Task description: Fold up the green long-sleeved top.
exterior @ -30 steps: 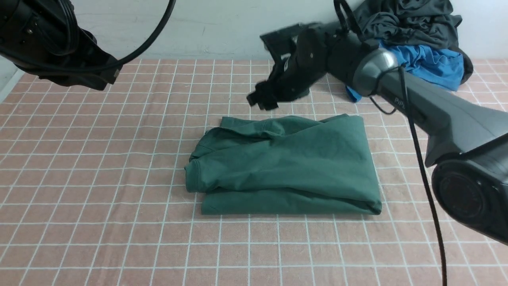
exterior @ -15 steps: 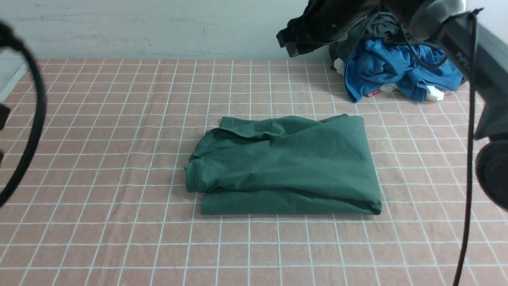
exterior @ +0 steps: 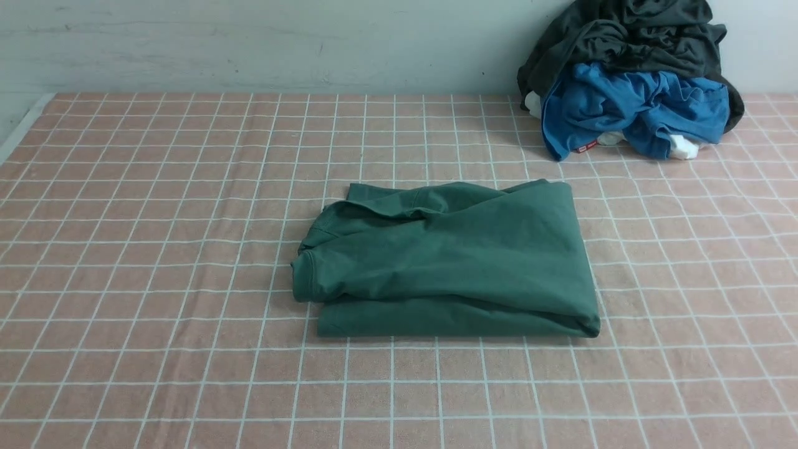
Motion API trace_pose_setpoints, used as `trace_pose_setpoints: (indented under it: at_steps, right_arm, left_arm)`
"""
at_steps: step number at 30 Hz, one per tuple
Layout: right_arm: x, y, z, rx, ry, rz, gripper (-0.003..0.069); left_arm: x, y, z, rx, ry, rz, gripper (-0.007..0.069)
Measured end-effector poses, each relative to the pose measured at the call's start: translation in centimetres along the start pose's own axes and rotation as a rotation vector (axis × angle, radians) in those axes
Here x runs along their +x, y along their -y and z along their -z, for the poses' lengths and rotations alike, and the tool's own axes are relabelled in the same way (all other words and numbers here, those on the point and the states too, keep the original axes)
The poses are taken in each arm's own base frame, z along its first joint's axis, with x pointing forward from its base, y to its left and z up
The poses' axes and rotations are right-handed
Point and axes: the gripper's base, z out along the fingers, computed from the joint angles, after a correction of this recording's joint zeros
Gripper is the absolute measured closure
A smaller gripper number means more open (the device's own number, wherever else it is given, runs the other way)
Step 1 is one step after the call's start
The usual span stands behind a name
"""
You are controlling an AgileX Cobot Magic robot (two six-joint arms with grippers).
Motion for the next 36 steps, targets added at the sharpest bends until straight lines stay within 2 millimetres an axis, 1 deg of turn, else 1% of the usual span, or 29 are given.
trace_pose_setpoints:
  at_steps: [3,4,5,6,7,8,9,10,11,12,13,14,16,18,19,22,26,36]
  right_arm:
    - [2.7,-1.1,4.1,0.000,-0.003,0.010,0.0671]
    - [3.1,-1.1,4.0,-0.001,-0.013,0.008,0.0671]
    - [4.4,-1.7,6.3,0.008,0.034,0.011,0.0671]
    - [4.5,-1.8,6.6,0.011,0.051,0.010,0.0671]
    - [6.3,-2.4,8.7,0.021,0.119,0.005,0.0671]
    - [6.9,-2.6,9.4,0.027,0.158,0.003,0.0671]
    - [8.0,-2.9,10.5,0.034,0.204,0.001,0.0671]
    - [9.6,-3.3,11.9,0.044,0.266,-0.003,0.0671]
    - [10.6,-3.6,12.5,0.049,0.297,-0.005,0.0671]
    - [11.6,-3.7,12.6,0.052,0.305,-0.009,0.0671]
    - [12.9,-4.0,13.6,0.062,0.353,-0.008,0.0671]
    - [14.1,-4.2,14.1,0.069,0.380,-0.009,0.0671]
    - [16.3,-4.5,14.6,0.080,0.422,-0.012,0.0673]
    - [17.3,-4.6,14.6,0.084,0.435,-0.013,0.0673]
    - [18.7,-4.8,14.6,0.090,0.451,-0.015,0.0673]
    - [20.3,-5.0,14.8,0.094,0.466,-0.015,0.0673]
    - [21.1,-5.1,14.8,0.094,0.464,-0.015,0.0673]
    - [21.6,-5.2,14.5,0.084,0.417,-0.015,0.0673]
  left_arm:
    - [0.7,0.1,0.3,-0.002,0.044,0.002,0.0628]
    - [0.7,0.1,0.2,-0.002,0.045,0.002,0.0628]
    - [0.9,0.1,0.3,-0.002,0.049,0.002,0.0628]
    - [0.8,0.1,0.3,-0.002,0.050,0.002,0.0628]
    - [0.9,0.1,0.3,-0.002,0.050,0.002,0.0628]
    - [1.0,0.1,0.3,-0.002,0.049,0.002,0.0628]
    - [1.0,0.1,0.3,-0.002,0.048,0.002,0.0628]
    - [1.0,0.1,0.3,-0.002,0.047,0.002,0.0628]
    - [1.0,0.1,0.3,-0.002,0.047,0.002,0.0628]
    - [1.0,0.1,0.3,-0.001,0.048,0.003,0.0628]
    - [1.0,0.1,0.3,-0.002,0.048,0.003,0.0628]
    - [1.0,0.1,0.3,-0.002,0.048,0.003,0.0628]
    - [1.0,0.1,0.3,-0.002,0.048,0.003,0.0628]
    - [1.0,0.1,0.3,-0.002,0.048,0.003,0.0628]
    - [1.0,0.1,0.3,-0.002,0.048,0.003,0.0628]
    - [1.0,0.1,0.3,-0.002,0.048,0.003,0.0628]
    - [1.0,0.1,0.3,-0.002,0.048,0.003,0.0628]
    - [1.0,0.1,0.3,-0.002,0.048,0.003,0.0628]
